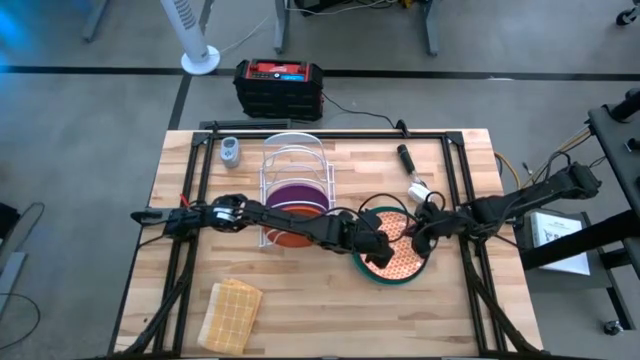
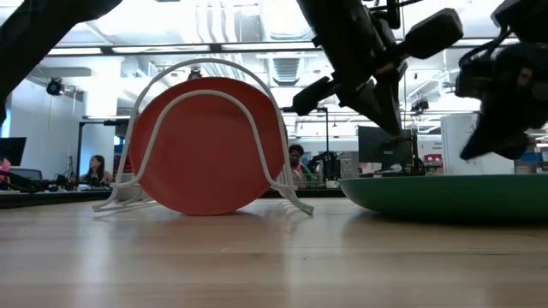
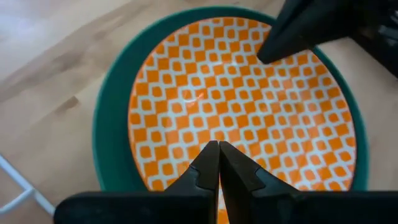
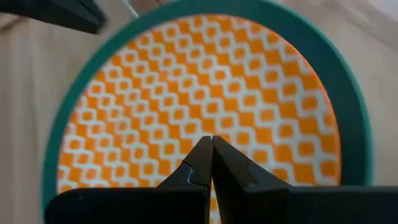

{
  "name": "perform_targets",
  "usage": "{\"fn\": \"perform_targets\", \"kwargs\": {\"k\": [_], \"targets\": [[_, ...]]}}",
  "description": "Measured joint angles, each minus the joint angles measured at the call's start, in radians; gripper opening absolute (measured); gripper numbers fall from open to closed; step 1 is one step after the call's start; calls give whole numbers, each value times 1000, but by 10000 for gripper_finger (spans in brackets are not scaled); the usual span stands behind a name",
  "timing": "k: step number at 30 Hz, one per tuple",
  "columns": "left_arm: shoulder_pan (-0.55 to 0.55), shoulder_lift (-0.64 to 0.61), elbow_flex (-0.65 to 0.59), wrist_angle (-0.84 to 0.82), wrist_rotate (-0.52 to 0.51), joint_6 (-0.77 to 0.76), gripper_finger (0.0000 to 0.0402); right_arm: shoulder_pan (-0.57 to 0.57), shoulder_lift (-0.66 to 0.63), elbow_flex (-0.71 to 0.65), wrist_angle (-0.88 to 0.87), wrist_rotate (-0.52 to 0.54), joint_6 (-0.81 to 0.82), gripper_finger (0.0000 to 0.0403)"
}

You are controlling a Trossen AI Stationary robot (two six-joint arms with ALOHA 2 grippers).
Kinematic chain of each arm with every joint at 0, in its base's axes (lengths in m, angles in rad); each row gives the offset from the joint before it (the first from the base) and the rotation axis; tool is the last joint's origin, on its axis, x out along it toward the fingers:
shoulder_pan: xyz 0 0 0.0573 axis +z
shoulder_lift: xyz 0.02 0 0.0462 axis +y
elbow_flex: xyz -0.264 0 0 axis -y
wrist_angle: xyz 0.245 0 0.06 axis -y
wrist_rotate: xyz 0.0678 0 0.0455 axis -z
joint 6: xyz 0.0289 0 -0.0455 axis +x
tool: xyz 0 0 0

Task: Sort dishes
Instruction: Put the orange/white plate into the dish rack

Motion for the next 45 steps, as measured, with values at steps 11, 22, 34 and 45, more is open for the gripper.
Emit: {"fn": "perform_targets", "kwargs": {"k": [11,22,34,45], "targets": [[-15,0,8,3,-74,17,0,66,132,-70,245,-47,29,0],[-49,0,9,3,-73,20,0,246,248,-65,278,-83,99,0],[-82,0,8,20,-72,-46,0,422,243,-51,256,-50,216,0],[-79,29,6,20,-10,-264,0,424,253,-24,257,15,181,0]]}}
